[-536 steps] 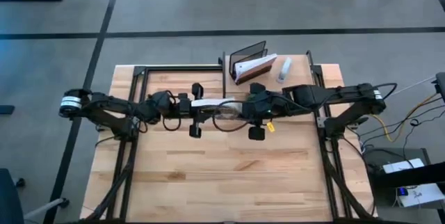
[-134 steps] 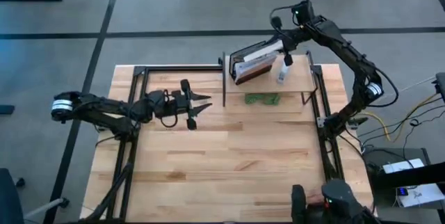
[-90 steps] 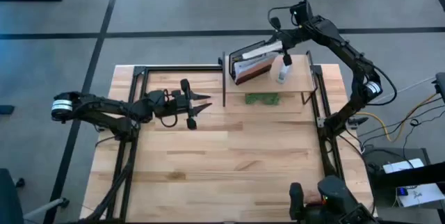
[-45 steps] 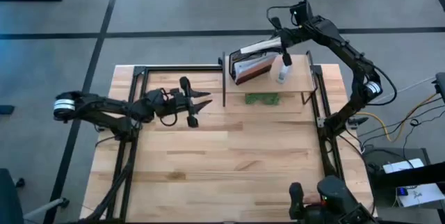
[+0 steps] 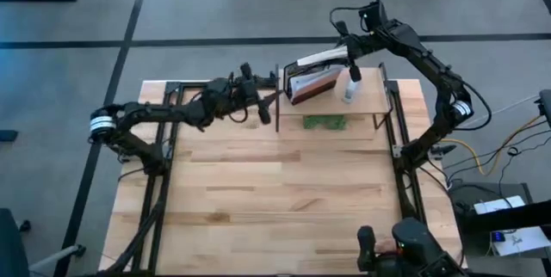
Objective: Stock shelves
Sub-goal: Put the black book into the black desk organizer on the shelf
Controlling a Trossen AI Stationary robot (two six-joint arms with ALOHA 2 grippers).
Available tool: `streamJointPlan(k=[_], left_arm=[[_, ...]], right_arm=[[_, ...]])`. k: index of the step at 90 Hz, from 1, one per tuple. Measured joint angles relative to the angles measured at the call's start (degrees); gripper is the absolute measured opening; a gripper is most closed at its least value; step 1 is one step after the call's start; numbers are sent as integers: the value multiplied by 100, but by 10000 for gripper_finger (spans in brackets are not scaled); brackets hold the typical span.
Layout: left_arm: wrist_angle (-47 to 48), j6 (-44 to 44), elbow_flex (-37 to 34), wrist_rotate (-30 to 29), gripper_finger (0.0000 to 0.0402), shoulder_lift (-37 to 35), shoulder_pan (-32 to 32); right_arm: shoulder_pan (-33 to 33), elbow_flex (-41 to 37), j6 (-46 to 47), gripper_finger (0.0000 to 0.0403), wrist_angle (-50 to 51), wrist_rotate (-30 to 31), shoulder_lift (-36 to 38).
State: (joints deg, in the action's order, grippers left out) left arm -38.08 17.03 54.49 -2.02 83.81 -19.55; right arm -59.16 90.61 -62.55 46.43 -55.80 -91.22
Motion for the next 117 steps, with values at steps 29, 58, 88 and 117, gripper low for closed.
streamJointPlan(k=[29,58,88,117], left_arm=[[1067,189,1391,922,263,526,-335],[1218,184,2148,950,235,1036,-463],[1237,194,2274,858,49,1108,-481],[1206,10,2279,384,38,1103,-479]], right_arm=[[0,-4,-5,30,-2,3,-2],[0,-4,-8,30,0,6,-4],[-2,-7,-6,47,-3,6,-4],[-2,-14,109,62,-272,54,-9]])
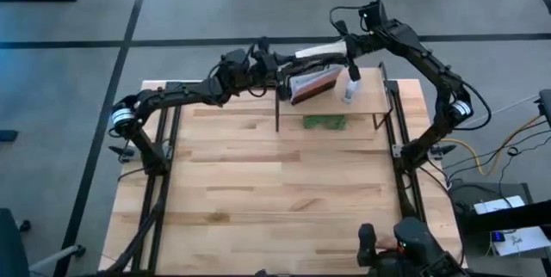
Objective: Stock shelves
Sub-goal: Put the black book into the black desk organizer on the shelf
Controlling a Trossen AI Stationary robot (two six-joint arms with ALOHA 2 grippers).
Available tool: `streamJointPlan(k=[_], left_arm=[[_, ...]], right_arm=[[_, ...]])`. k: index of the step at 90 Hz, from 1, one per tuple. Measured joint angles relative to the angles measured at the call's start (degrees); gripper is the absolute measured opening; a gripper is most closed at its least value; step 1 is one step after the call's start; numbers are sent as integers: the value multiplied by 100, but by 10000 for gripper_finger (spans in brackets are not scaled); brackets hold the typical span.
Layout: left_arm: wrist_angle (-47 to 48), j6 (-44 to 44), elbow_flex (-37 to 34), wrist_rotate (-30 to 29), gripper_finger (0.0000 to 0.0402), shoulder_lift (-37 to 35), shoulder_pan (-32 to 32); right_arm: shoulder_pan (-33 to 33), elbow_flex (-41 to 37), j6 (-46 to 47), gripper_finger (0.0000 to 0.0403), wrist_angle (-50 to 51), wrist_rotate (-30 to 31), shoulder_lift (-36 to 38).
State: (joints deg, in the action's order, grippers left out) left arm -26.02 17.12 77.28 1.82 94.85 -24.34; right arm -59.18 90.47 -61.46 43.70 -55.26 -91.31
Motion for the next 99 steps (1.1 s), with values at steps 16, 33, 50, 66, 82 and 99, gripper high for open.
streamJointPlan(k=[16,33,50,66,82,99], left_arm=[[4,-116,2,-52,34,-2,-4],[9,-116,0,-51,34,-4,-4],[10,-131,-5,-49,34,-9,-4],[-82,-327,-16,-63,34,-9,-5],[-139,-358,4,-67,34,-8,7],[-118,-560,94,-217,34,-7,7]], right_arm=[[4,-8,192,70,-103,188,0],[2,-13,505,85,-148,425,0],[2,-13,564,104,-164,883,0],[2,-12,655,114,-189,947,0],[0,-11,818,103,-208,1057,2],[0,0,952,78,-244,1062,11]])
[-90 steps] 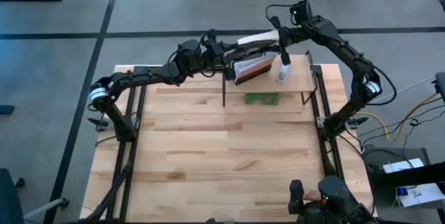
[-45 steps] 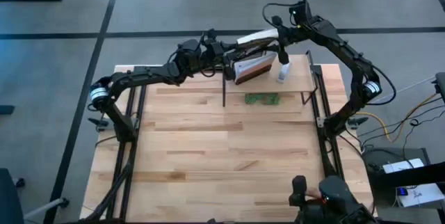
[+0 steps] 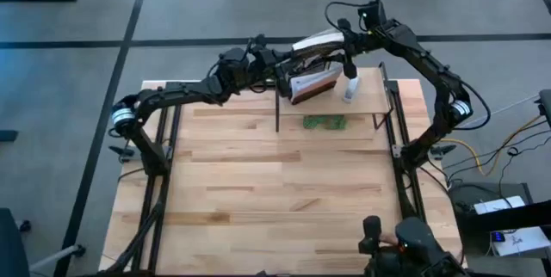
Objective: Stock shelves
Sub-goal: Put the black book into the black desk organizer on the shelf
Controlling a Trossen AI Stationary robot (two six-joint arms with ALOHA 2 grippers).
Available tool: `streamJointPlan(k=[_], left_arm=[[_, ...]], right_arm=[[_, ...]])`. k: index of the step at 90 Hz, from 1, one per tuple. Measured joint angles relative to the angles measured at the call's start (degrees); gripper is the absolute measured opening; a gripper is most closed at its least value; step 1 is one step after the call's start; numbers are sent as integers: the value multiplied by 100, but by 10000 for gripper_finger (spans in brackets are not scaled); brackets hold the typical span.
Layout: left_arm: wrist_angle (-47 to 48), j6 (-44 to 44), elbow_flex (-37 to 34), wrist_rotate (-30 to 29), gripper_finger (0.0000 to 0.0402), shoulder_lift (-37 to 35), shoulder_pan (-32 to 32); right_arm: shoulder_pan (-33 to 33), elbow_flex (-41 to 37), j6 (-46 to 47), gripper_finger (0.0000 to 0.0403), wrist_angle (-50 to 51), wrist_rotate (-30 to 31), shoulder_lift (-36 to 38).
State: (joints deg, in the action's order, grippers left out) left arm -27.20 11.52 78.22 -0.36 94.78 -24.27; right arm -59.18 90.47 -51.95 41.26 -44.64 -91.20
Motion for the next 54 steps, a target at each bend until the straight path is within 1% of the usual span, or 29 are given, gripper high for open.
streamJointPlan(k=[15,26,40,54], left_arm=[[-4,-351,63,-194,34,2,-14],[8,-621,64,-498,34,2,-37],[-23,-799,65,-630,34,56,-58],[0,-749,65,-794,34,76,-66]], right_arm=[[0,0,140,57,-3,-12,34],[2,0,182,50,-3,15,61],[0,0,255,61,7,87,85],[3,2,274,77,42,606,90]])
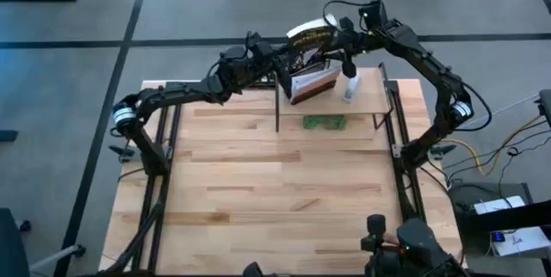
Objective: Stock shelves
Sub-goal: Put the black book into the black desk organizer on the shelf
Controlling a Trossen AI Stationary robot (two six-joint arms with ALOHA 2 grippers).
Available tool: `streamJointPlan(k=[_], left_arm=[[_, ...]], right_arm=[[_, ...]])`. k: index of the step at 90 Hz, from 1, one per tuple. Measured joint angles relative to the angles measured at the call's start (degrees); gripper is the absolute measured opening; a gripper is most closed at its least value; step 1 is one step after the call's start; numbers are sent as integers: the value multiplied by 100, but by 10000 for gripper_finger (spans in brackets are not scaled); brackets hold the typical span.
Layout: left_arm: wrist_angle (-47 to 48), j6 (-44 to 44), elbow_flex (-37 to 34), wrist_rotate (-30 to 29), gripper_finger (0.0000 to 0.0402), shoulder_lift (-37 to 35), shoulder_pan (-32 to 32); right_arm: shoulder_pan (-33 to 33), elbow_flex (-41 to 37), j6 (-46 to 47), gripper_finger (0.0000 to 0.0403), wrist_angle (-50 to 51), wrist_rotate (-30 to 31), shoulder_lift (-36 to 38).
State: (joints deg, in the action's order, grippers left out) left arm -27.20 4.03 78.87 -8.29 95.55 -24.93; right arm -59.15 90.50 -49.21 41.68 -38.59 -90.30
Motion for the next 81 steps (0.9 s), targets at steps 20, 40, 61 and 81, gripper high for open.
streamJointPlan(k=[20,40,61,81], left_arm=[[-134,290,0,-4,34,0,-2],[-125,-186,-30,-39,34,0,-9],[75,-396,-57,-48,37,0,-9],[179,-501,-60,-83,40,301,-7]], right_arm=[[-3,2,85,83,-4,54,22],[-5,2,143,61,-1,46,31],[-1,2,307,43,-7,416,72],[-1,2,406,46,1,438,115]])
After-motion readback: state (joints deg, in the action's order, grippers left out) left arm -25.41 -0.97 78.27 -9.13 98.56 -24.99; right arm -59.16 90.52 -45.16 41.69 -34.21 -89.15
